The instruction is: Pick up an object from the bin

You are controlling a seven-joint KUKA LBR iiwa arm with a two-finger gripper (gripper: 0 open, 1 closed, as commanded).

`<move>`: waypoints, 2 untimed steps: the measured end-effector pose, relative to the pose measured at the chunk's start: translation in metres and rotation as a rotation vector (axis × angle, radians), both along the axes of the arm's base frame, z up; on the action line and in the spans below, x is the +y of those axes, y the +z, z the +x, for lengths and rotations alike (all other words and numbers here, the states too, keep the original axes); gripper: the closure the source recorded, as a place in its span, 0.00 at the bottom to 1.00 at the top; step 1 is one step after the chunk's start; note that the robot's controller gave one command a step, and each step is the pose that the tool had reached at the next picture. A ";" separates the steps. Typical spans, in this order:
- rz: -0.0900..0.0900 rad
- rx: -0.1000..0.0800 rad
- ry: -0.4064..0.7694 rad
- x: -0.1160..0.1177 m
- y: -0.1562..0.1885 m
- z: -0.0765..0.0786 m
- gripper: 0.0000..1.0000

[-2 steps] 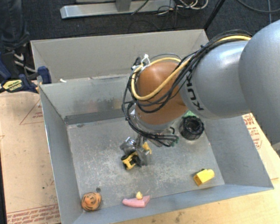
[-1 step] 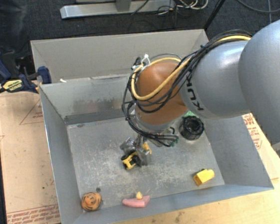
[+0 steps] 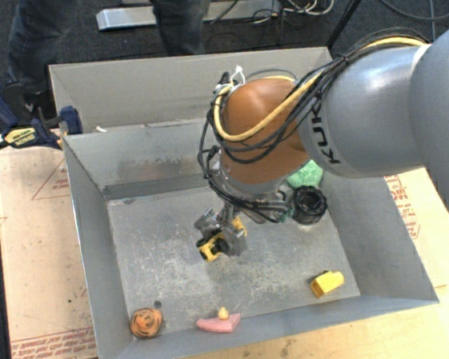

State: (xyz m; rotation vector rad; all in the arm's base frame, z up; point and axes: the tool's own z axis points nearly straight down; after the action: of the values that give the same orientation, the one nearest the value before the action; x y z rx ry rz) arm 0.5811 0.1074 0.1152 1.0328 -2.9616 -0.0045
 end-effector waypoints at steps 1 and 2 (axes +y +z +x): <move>0.002 -0.009 -0.003 -0.004 -0.045 0.075 1.00; 0.002 -0.009 -0.003 -0.004 -0.045 0.075 1.00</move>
Offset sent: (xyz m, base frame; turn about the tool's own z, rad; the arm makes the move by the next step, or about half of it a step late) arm 0.0000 0.0000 0.0000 0.0000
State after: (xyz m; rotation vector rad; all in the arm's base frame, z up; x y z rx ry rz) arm 0.6566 0.1030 0.0701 1.0320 -2.9720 -0.0032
